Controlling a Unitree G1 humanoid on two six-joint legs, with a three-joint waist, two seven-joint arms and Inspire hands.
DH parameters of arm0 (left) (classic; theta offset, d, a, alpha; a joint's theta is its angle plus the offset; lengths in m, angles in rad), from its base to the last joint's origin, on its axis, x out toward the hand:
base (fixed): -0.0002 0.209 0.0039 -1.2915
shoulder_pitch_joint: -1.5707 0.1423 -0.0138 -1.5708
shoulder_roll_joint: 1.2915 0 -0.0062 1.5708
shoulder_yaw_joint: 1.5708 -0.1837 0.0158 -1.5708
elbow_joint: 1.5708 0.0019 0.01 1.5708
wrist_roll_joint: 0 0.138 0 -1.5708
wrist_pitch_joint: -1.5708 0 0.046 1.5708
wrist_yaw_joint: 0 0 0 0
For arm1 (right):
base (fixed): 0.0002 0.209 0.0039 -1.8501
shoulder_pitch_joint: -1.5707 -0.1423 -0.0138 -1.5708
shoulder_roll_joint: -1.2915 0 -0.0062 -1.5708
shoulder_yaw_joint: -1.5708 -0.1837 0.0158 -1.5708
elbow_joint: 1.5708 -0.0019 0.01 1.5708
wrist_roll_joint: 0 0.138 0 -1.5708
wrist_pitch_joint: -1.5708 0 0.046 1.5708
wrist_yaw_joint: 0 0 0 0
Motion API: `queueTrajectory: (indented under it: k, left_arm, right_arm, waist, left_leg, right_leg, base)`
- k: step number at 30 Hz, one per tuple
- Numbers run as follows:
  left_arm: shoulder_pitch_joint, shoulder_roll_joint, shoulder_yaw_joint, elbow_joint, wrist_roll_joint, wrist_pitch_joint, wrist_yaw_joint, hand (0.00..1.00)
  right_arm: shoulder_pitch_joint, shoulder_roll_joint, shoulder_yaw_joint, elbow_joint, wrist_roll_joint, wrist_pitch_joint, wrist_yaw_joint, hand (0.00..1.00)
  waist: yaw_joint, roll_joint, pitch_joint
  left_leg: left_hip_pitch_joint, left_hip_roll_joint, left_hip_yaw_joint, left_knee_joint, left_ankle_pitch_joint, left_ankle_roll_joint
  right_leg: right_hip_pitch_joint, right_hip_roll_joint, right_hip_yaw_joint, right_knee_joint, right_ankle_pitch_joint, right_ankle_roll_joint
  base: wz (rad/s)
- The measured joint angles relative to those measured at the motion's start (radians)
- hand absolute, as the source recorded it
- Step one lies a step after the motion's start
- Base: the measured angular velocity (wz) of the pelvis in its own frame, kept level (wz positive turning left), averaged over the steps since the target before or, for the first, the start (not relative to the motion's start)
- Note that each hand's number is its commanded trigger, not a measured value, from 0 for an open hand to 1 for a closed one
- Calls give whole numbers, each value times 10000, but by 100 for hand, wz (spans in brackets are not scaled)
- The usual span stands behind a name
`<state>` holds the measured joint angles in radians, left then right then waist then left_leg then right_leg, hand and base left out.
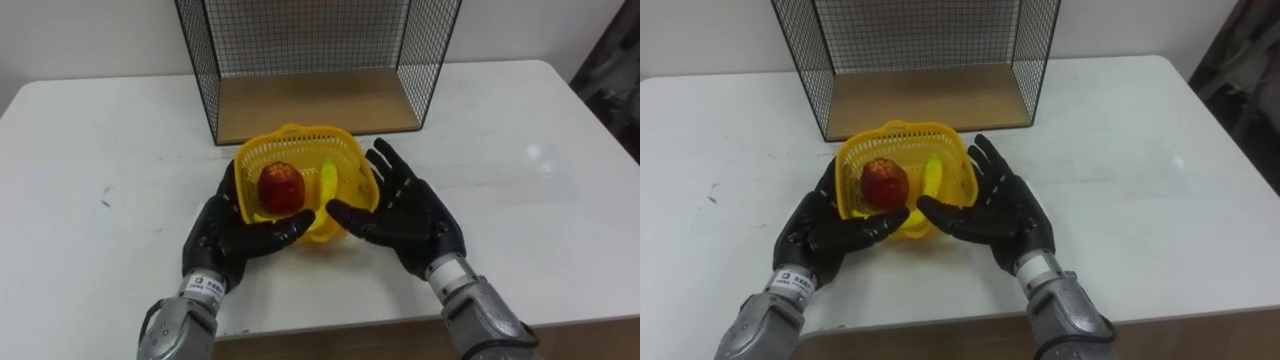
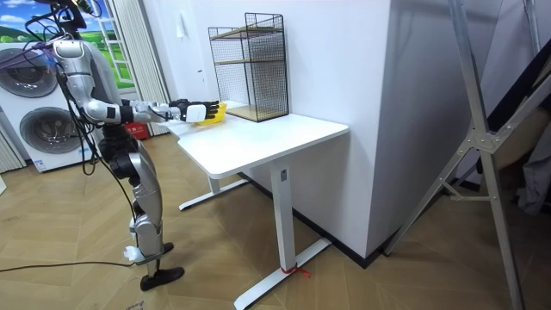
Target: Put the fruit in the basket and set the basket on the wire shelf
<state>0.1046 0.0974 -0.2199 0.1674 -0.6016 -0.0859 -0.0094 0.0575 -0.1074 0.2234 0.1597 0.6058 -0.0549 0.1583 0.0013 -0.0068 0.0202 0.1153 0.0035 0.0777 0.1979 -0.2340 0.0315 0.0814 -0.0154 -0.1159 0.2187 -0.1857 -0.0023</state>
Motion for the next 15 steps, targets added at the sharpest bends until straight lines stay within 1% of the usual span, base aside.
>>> queueTrajectory:
  k: [6, 8, 10, 12, 13, 15]
  left_arm:
    - [-4, -85, -3, -7, 171, -4, 121, 0]
    - [-71, -101, -79, -8, 180, 9, 245, 0]
    - [-142, -107, -176, -7, 256, 53, 334, 0]
    - [-201, -107, -225, -7, 264, 91, 384, 0]
    - [-292, -107, -267, -7, 264, 138, 408, 0]
    - [-412, -121, -316, -8, 270, 139, 425, 0]
  right_arm:
    - [-32, 16, -16, -35, -483, -8, -234, 0]
    - [-180, 10, 14, -35, -1096, -8, -458, 0]
    - [-278, 9, 16, -35, -1365, -8, -634, 0]
    - [-323, 14, 20, -35, -1467, -8, -774, 0]
    - [-329, 11, 14, -35, -1463, -8, -885, 0]
    - [-331, 12, 16, -43, -1470, -8, -1049, 0]
  waist:
    - [-9, -2, -4]
    - [-60, -6, -5]
    - [-117, -12, -7]
    - [-225, -31, -11]
    - [-254, -52, -2]
    - [-279, -84, -11]
  left_leg:
    - [4, -9, 3, 1, 0, -1]
    - [5, -8, 0, 18, 1, 0]
    - [13, -8, 4, 21, 2, 2]
    - [37, -8, 6, 36, 3, 2]
    - [45, -7, 17, 53, 4, 1]
    - [42, -4, 50, 51, 4, 0]
  right_leg:
    - [-2, 6, 22, 1, 0, 0]
    - [-2, 2, 41, 2, 1, 0]
    - [-2, 0, 70, 2, 3, 2]
    - [-4, -1, 102, 2, 3, 2]
    - [-8, 4, 110, 2, 4, 1]
    - [-35, 18, 190, 3, 8, -5]
  base:
    - [0]
    - [0]
    - [0]
    - [0]
    - [-5]
    - [-9]
